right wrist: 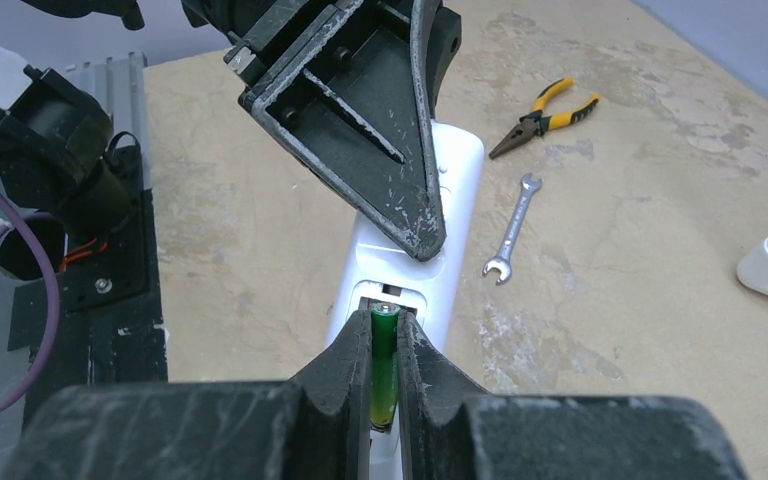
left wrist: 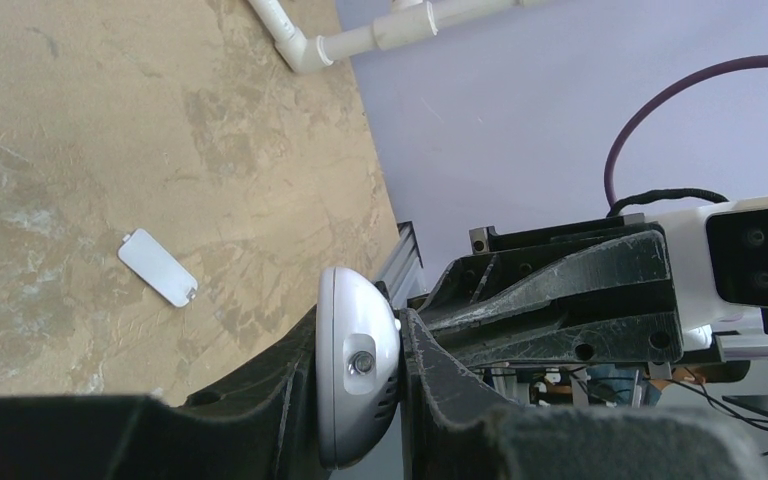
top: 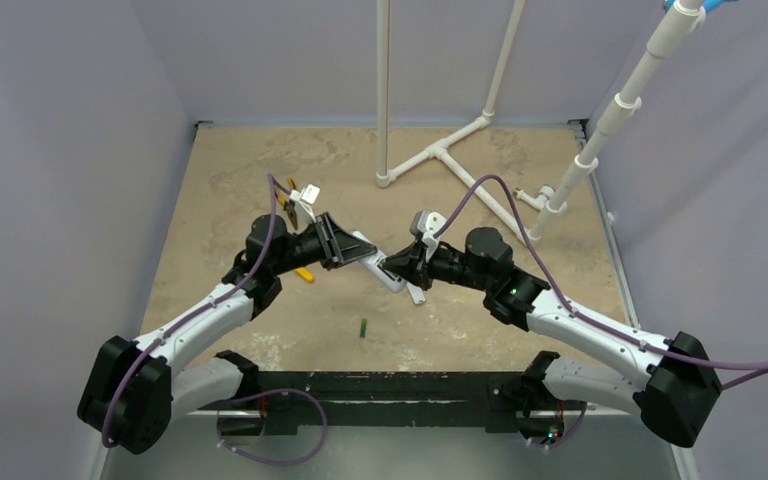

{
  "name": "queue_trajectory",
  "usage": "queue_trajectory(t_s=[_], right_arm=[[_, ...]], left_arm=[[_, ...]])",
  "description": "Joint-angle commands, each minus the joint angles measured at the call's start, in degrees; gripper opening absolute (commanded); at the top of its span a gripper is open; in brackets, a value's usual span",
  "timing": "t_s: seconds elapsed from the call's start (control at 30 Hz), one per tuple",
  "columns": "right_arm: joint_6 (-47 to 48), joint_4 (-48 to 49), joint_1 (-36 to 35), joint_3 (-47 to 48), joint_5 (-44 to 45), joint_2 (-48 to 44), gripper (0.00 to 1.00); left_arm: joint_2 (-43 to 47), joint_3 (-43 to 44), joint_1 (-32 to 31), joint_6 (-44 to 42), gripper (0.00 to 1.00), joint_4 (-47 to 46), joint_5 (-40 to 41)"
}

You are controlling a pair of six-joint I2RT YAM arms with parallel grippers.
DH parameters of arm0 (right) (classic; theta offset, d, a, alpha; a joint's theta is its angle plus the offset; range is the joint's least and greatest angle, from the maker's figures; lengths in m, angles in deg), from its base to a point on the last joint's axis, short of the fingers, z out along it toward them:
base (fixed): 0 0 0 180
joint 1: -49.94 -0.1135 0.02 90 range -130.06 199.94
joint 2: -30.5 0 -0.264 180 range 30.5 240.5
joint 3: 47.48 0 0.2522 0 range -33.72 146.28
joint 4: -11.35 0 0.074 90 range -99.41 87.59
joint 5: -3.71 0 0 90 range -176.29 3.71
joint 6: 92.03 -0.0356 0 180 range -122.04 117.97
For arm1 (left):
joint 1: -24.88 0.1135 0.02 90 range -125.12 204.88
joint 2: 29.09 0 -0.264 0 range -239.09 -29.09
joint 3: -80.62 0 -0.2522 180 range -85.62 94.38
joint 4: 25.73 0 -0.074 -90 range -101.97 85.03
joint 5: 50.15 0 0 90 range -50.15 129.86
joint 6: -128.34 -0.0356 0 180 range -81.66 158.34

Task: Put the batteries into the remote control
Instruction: Load the battery into the remote control.

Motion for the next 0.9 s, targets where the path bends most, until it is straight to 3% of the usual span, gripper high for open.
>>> queue_trajectory(t_s=[0.0, 0.87], right_arm=[[2.61, -3.87, 0.34, -0.38, 3.59, -0.13, 0.0], [7.13, -10.09, 0.34, 2.89, 9.9, 4.25, 0.0]], left_arm=[[0.1, 3.1, -0.39, 1.41, 0.0, -4.42, -2.24], [-2.23, 3.86, -0.44, 1.74, 0.0, -6.12, -2.72]])
